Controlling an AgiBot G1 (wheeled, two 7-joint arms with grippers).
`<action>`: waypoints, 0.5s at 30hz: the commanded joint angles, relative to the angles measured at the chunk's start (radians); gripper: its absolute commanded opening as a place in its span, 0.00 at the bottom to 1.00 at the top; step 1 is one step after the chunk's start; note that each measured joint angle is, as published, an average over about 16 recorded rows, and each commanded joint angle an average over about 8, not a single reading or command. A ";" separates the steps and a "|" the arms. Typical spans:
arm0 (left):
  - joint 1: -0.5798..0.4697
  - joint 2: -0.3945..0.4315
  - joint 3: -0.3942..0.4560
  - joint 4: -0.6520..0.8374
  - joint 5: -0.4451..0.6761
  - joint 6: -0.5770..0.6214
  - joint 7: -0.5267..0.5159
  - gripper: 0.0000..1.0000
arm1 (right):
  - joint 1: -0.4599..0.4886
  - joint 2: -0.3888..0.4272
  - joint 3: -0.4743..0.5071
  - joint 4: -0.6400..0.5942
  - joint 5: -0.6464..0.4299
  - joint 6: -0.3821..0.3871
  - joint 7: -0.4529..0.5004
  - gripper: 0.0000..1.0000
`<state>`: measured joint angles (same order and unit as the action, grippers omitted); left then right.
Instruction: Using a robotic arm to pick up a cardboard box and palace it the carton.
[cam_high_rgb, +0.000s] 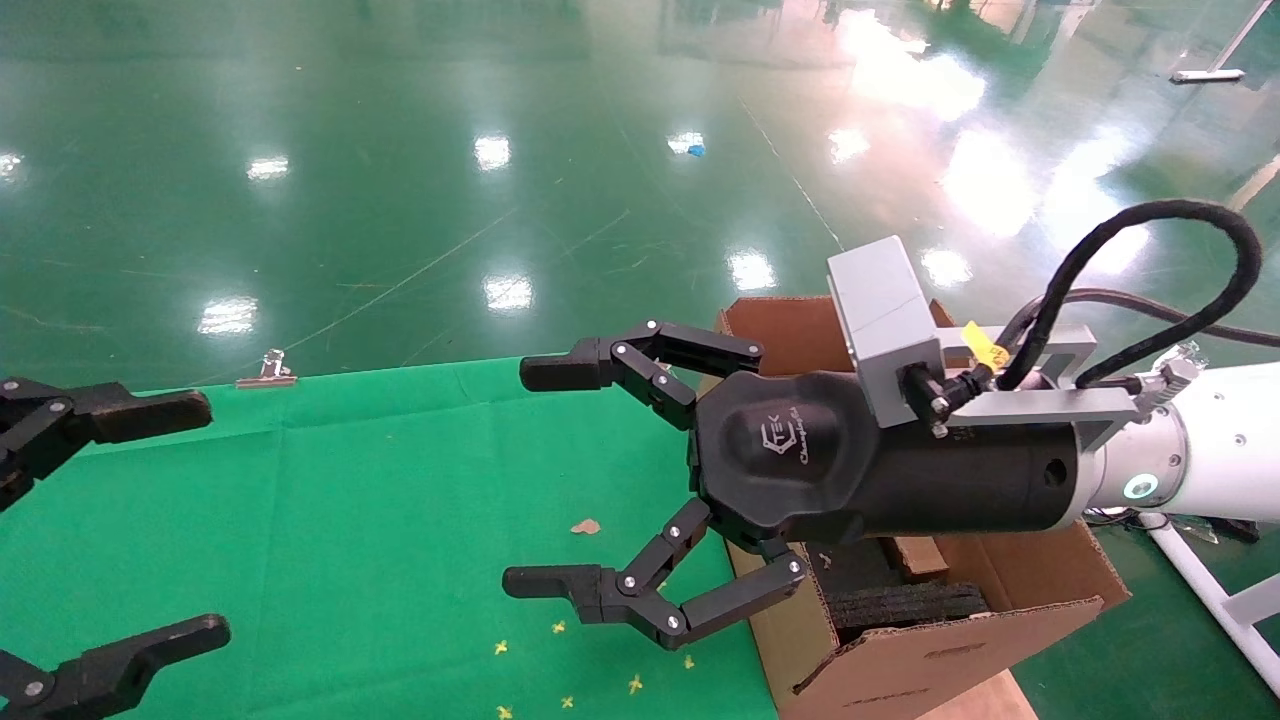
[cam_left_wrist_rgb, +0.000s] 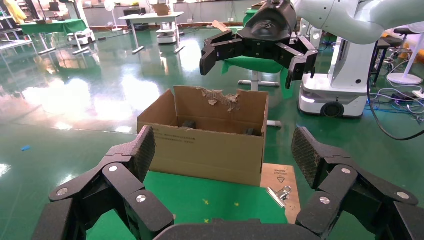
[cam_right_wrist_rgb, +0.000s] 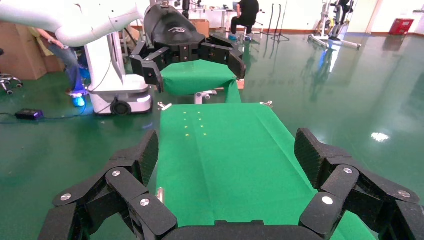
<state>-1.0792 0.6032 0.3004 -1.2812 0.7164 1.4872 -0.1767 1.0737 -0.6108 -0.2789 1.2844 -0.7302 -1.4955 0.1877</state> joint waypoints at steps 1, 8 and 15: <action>0.000 0.000 0.000 0.000 0.000 0.000 0.000 1.00 | 0.000 0.000 0.000 0.000 0.000 0.000 0.000 1.00; 0.000 0.000 0.000 0.000 0.000 0.000 0.000 1.00 | 0.001 0.000 -0.001 -0.001 -0.001 0.000 0.000 1.00; 0.000 0.000 0.000 0.000 0.000 0.000 0.000 1.00 | 0.001 -0.001 -0.002 -0.001 -0.001 0.000 0.000 1.00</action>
<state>-1.0792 0.6032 0.3004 -1.2812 0.7164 1.4872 -0.1767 1.0748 -0.6113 -0.2804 1.2833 -0.7309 -1.4950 0.1882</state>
